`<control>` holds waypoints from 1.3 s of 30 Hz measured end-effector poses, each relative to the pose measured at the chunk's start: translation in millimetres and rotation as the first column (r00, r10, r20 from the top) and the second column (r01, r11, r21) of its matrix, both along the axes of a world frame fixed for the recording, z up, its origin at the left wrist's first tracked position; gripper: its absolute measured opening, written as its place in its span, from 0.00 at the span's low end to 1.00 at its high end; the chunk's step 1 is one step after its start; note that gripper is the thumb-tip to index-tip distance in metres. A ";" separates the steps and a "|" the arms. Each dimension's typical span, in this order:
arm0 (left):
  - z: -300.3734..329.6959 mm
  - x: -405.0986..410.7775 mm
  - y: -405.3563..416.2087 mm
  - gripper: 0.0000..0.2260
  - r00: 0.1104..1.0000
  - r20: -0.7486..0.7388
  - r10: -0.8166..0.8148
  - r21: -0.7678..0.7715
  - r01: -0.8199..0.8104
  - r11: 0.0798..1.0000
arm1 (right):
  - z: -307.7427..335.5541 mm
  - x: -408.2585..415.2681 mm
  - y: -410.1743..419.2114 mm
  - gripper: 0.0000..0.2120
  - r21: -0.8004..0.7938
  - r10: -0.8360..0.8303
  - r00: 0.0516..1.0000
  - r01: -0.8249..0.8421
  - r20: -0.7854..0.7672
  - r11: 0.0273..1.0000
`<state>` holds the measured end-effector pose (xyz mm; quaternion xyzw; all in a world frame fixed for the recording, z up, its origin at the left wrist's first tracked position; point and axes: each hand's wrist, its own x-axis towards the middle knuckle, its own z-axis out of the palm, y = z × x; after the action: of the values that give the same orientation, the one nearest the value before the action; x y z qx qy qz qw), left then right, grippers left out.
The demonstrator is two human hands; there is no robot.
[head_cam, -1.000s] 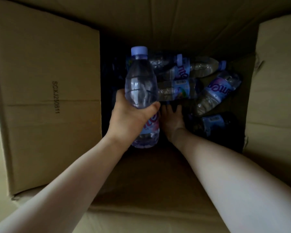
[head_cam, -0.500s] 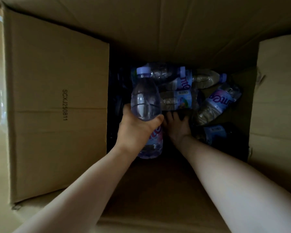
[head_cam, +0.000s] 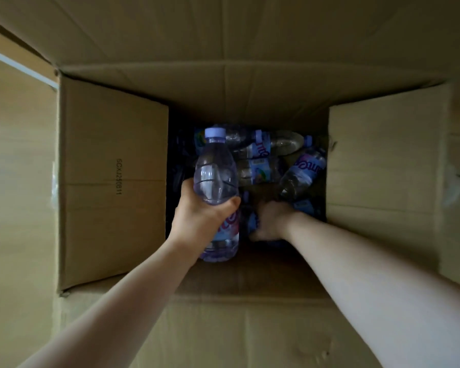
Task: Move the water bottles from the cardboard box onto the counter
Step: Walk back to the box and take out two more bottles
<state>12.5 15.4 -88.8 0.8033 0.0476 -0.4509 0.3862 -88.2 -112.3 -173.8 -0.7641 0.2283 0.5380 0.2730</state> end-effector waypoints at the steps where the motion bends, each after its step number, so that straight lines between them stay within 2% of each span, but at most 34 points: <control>1: 9.6 0.1 1.9 0.27 1.000 0.000 0.008 -0.008 -0.008 1.000 | 13.6 0.6 -6.3 0.33 0.041 -0.098 0.994 0.099 -0.039 0.994; 3: 30.8 0.6 9.9 0.26 1.000 -0.010 0.029 -0.019 -0.029 0.999 | 41.2 2.3 -18.3 0.34 0.098 -0.234 0.969 0.241 -0.082 0.965; 6: 64.1 4.4 26.3 0.27 0.998 -0.014 0.059 -0.026 -0.059 0.998 | 89.0 3.9 -25.3 0.46 0.116 -0.379 0.922 0.387 -0.086 0.915; 8: 85.3 7.9 38.7 0.26 0.998 0.003 0.064 -0.004 -0.064 0.998 | 124.0 1.9 -21.2 0.51 0.181 -0.526 0.845 0.535 -0.098 0.825; 10: 107.7 11.7 50.5 0.26 0.996 0.019 0.090 0.011 -0.090 0.996 | 158.1 -1.6 -12.1 0.43 0.257 -0.669 0.733 0.674 -0.122 0.692; 13: 147.8 18.6 68.8 0.23 0.988 0.030 0.151 0.012 -0.151 0.988 | 214.0 -3.9 5.5 0.21 0.346 -0.808 0.569 0.796 -0.151 0.496; 15: 178.4 21.1 80.3 0.20 0.978 0.026 0.206 -0.024 -0.205 0.978 | 251.6 -3.0 15.7 0.15 0.392 -0.854 0.499 0.822 -0.147 0.413; 16: 195.2 22.1 85.7 0.19 0.973 0.032 0.230 -0.031 -0.229 0.973 | 270.9 -1.4 20.0 0.15 0.412 -0.860 0.494 0.815 -0.125 0.408; 19: 246.4 25.3 98.3 0.19 0.957 0.047 0.285 -0.048 -0.283 0.958 | 326.1 9.5 28.1 0.20 0.441 -0.848 0.530 0.762 -0.002 0.474; 23: 319.5 30.1 117.6 0.23 0.924 0.067 0.377 -0.120 -0.367 0.922 | 405.2 38.1 36.6 0.17 0.461 -0.792 0.567 0.655 0.225 0.599; 27: 387.7 25.4 147.4 0.20 0.852 0.087 0.517 -0.172 -0.498 0.850 | 469.7 68.7 63.8 0.25 0.465 -0.692 0.618 0.520 0.374 0.716; 30: 435.2 18.0 180.6 0.14 0.781 0.103 0.615 -0.178 -0.594 0.784 | 508.7 87.0 103.5 0.28 0.482 -0.643 0.630 0.440 0.436 0.758; 33: 480.6 11.1 224.8 0.17 0.724 0.080 0.685 -0.187 -0.664 0.724 | 545.4 105.8 151.5 0.31 0.470 -0.572 0.642 0.348 0.511 0.811; 36: 512.4 7.5 278.6 0.15 0.663 0.119 0.739 -0.213 -0.710 0.671 | 573.3 125.3 203.9 0.33 0.494 -0.520 0.663 0.251 0.539 0.833; 39: 529.4 9.9 335.7 0.18 0.580 0.139 0.803 -0.248 -0.764 0.595 | 588.6 145.7 259.4 0.33 0.430 -0.383 0.714 0.127 0.586 0.894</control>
<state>22.5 351.1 440.5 0.7124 0.3154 -0.1362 0.6119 57.5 147.1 414.8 -0.8004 0.1204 0.2236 0.5430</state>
